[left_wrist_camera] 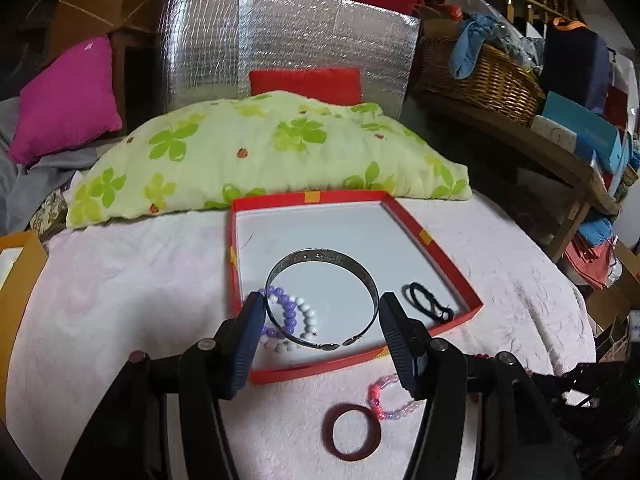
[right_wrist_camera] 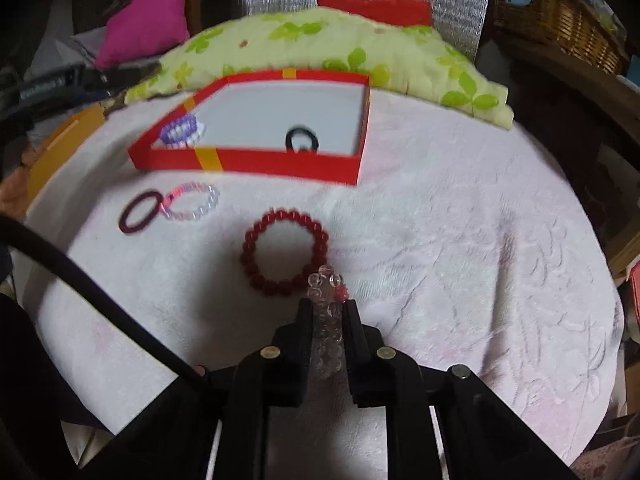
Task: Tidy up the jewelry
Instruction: 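Lower the silver bangle into the box with the left gripper while the right grasps the pink-white bead bracelet, then open the left gripper on the bangle while the right carries the pink-white bracelet into the box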
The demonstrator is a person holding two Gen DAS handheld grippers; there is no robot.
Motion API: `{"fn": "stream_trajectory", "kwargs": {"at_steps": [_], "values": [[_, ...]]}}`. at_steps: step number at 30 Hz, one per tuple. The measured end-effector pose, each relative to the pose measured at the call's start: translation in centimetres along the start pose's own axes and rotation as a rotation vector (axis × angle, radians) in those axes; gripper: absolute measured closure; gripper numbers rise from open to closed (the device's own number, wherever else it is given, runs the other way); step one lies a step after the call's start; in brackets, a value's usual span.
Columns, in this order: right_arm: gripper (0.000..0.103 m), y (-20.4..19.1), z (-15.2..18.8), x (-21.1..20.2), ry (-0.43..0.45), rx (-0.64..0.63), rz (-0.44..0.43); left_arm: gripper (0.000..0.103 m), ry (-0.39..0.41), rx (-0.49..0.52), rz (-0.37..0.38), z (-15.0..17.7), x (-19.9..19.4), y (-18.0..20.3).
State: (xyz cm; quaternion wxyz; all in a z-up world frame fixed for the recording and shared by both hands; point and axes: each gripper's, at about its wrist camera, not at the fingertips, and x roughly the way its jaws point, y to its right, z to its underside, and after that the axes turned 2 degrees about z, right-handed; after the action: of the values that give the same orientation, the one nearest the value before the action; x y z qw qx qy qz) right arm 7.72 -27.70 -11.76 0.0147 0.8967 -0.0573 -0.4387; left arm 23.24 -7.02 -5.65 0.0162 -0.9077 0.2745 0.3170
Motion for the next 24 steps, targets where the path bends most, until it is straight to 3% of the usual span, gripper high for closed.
{"fn": "stream_trajectory", "kwargs": {"at_steps": [4,10,14,16,24], "values": [[0.087,0.5,-2.9,-1.3,0.085,0.019,-0.022,0.043,0.018,0.003,0.032,-0.7,0.2,0.3],[0.087,1.4,-11.6,1.6,0.185,0.115,-0.090,0.043,0.000,-0.006,0.011,-2.6,3.0,0.5],[0.087,2.0,-16.2,6.5,0.145,0.198,-0.163,0.043,-0.055,0.002,0.035,-3.5,6.2,1.1],[0.087,2.1,-17.8,8.7,0.130,0.227,-0.183,0.043,-0.103,0.055,0.009,-3.6,8.5,2.0],[0.086,3.4,-19.9,14.2,0.053,0.304,-0.215,0.043,-0.192,0.065,-0.012,-3.5,13.4,2.4]]}}
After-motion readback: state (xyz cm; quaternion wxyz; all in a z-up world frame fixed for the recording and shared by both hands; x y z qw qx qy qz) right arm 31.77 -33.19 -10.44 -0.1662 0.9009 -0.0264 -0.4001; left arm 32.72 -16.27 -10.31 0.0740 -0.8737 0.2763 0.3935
